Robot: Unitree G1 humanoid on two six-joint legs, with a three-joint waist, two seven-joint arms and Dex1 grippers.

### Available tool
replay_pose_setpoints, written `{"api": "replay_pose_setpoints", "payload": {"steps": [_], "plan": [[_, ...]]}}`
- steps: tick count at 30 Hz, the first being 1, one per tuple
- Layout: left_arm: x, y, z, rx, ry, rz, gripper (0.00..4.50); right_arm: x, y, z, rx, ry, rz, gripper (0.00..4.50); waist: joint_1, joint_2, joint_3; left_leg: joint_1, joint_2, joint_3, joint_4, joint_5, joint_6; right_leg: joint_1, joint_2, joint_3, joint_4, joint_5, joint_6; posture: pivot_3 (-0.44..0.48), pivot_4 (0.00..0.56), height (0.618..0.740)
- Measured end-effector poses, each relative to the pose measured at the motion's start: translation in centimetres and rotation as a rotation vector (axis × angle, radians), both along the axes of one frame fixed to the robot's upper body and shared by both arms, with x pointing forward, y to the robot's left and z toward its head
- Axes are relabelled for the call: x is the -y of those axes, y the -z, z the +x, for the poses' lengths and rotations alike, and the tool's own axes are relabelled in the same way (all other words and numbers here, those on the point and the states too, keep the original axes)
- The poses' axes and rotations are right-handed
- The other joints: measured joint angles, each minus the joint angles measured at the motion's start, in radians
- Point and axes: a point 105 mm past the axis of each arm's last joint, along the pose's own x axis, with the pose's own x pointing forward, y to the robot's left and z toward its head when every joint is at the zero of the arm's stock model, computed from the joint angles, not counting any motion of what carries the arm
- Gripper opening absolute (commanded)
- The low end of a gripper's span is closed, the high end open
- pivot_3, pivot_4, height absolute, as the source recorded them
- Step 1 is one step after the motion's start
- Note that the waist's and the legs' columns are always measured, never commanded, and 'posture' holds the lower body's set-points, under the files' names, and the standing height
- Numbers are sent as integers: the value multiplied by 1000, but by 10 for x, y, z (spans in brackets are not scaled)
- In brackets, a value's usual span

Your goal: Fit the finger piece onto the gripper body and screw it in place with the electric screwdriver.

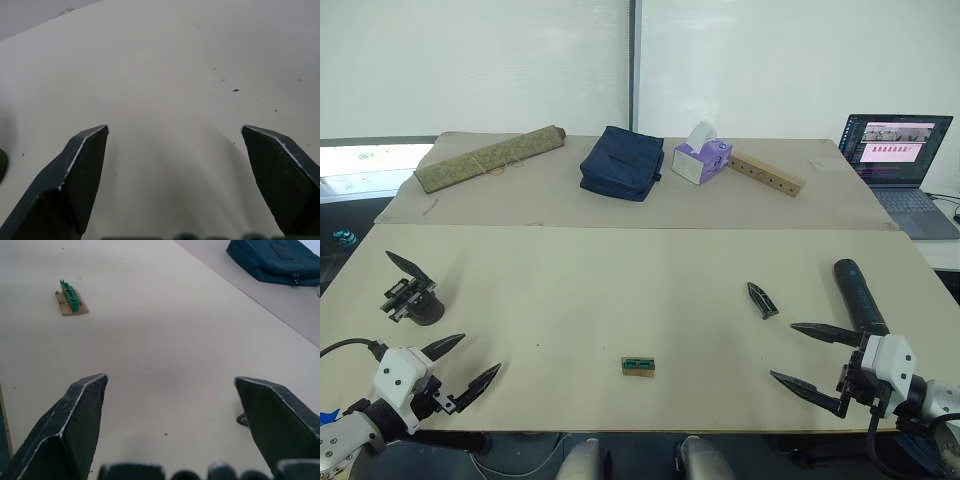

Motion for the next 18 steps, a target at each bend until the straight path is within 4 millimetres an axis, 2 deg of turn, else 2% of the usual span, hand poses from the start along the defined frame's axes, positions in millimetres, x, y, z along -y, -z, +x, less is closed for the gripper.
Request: {"api": "replay_pose_setpoints", "payload": {"steps": [3,8,14,18], "plan": [[-2,-2,0,7,-20,-30,4500,-4,1,1,-3,-12,7,4465,-1,0,0,0,0,0,0,0,0,0,0,0,0,0,0,0,150,740],[-24,-12,-9,95,-186,-185,4500,-33,-3,7,13,-74,70,4465,-7,0,0,0,2,0,0,0,0,0,0,0,0,0,0,0,150,740],[-57,-2,-33,120,-439,-269,4500,-75,-28,14,132,-138,228,4465,-1,-1,-1,0,1,0,0,0,0,0,0,0,0,0,0,0,150,740],[-76,3,-47,128,-576,-291,4500,-94,-38,7,168,-238,297,4465,6,-4,-1,0,1,0,0,0,0,0,0,0,0,0,0,0,150,740]]}}
